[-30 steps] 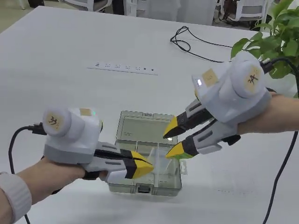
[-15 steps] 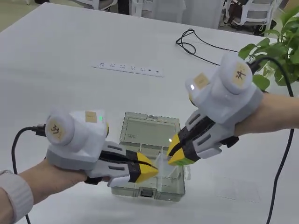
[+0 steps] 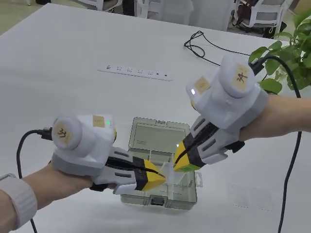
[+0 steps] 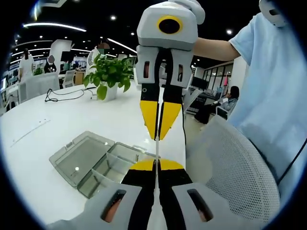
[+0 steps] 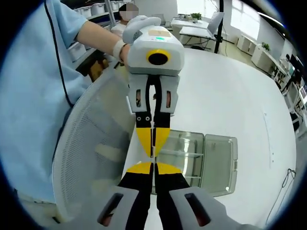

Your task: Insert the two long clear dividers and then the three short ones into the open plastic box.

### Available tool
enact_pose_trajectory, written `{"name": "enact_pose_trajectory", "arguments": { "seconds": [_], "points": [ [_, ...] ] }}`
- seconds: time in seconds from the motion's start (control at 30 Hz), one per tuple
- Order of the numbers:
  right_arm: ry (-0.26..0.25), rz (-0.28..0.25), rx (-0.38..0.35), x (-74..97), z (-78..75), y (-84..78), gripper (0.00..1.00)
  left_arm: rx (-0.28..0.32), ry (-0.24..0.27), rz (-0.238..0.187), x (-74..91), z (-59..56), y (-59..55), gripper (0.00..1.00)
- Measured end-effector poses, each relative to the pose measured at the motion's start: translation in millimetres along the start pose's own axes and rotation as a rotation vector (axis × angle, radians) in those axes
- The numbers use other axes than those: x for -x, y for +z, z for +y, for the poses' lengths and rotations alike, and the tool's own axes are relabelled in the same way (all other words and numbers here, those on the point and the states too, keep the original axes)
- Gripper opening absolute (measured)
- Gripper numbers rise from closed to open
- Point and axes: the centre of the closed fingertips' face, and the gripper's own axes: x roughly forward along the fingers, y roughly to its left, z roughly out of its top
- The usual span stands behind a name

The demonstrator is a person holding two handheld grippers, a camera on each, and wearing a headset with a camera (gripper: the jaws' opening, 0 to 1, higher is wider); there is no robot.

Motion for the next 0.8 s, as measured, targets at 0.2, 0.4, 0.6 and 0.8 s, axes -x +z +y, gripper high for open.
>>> {"name": "enact_pose_trajectory", "arguments": {
  "seconds": [0.2, 0.4, 0.6, 0.8],
  "points": [
    [-0.011, 0.009, -0.017, -3.5, -4.2, 3.8, 0.02, 0.002, 0.011, 0.003, 7.1, 4.6, -3.8, 0.0],
    [-0.022, 0.01, -0.045, -6.2, -9.8, 8.7, 0.02, 0.026, 0.05, -0.005, 16.2, 13.8, -6.0, 0.05],
    [-0.044, 0.019, -0.077, -8.7, -18.5, 8.1, 0.02, 0.04, 0.127, -0.005, 27.6, 29.8, -12.1, 0.28],
    [-0.06, 0.029, -0.103, -12.1, -27.8, 9.5, 0.02, 0.06, 0.2, -0.011, 39.7, 40.9, -20.1, 0.5]
  ]
}}
